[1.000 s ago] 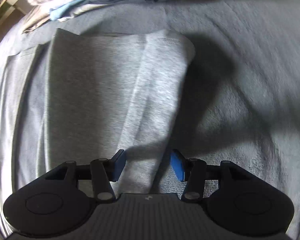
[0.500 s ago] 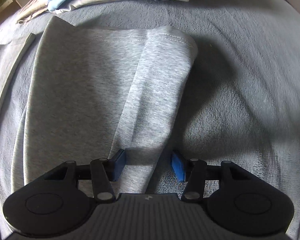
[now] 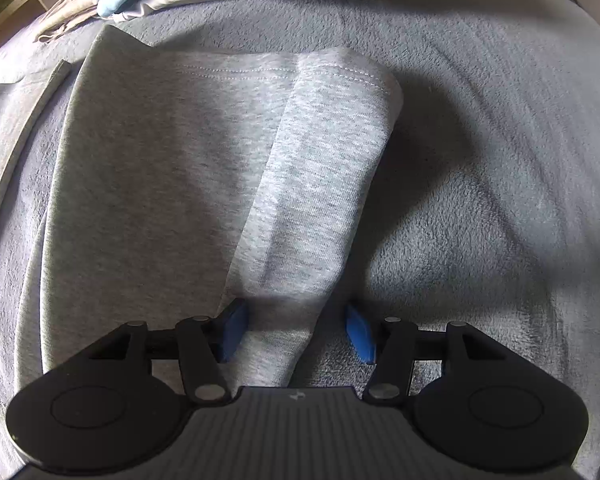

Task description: Fold clothes

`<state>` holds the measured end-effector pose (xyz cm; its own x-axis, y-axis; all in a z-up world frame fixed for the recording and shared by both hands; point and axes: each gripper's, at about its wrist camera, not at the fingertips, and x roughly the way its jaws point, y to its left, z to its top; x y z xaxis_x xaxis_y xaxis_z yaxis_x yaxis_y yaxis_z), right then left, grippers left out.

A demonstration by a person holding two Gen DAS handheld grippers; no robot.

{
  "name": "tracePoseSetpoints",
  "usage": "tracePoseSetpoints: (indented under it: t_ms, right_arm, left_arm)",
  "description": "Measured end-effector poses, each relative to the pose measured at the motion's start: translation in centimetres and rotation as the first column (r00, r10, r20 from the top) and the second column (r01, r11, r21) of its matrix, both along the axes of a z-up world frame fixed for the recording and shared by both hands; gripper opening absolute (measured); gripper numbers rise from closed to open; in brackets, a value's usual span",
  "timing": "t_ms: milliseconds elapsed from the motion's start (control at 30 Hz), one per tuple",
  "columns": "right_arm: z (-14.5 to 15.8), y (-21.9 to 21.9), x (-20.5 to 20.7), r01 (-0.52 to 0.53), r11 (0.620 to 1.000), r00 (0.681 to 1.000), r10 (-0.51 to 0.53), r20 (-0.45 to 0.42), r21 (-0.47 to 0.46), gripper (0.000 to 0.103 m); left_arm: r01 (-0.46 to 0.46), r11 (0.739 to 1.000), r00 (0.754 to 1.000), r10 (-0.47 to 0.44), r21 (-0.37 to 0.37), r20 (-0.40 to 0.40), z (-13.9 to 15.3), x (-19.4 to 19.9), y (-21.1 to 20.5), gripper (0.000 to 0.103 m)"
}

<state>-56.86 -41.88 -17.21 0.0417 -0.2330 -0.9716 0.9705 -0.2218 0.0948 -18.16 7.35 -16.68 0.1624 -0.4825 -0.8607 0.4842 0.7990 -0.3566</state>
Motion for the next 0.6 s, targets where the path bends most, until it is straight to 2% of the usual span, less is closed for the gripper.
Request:
tracePoseSetpoints:
  t_ms: [233,333,433,467,500,600]
  right_arm:
    - [0.7,-0.4,0.3,-0.066,0.996,0.998,0.064,0.025,0.059,0.057]
    - [1.2,0.0,1.4,-0.147,0.988,0.989,0.147,-0.003,0.037,0.05]
    - [1.9,0.8,2.2,-0.227,0.974,0.973,0.226,-0.036,-0.004,0.03]
    - [2.3,1.1,2.2,-0.241,0.97,0.97,0.24,-0.045,-0.017,0.016]
    - [2.7,1.4,2.0,-0.249,0.968,0.968,0.248,-0.048,-0.03,0.008]
    - [4.3,1.9,-0.4,-0.245,0.966,0.969,0.244,-0.022,-0.087,0.003]
  left_arm:
    - [0.05,0.995,0.996,-0.057,0.088,0.075,0.0,-1.3,-1.9,0.07]
    - [0.047,0.993,0.994,-0.057,0.113,0.092,0.1,-1.8,-2.3,0.072]
    - [0.041,0.99,0.993,-0.055,0.133,0.106,0.2,-1.9,-2.6,0.073]
    - [0.04,0.99,0.993,-0.055,0.138,0.108,0.2,-1.9,-2.7,0.073]
    - [0.039,0.989,0.992,-0.055,0.143,0.111,0.2,-2.0,-2.7,0.073]
    - [0.041,0.988,0.993,-0.058,0.152,0.107,0.5,-1.8,-2.8,0.072]
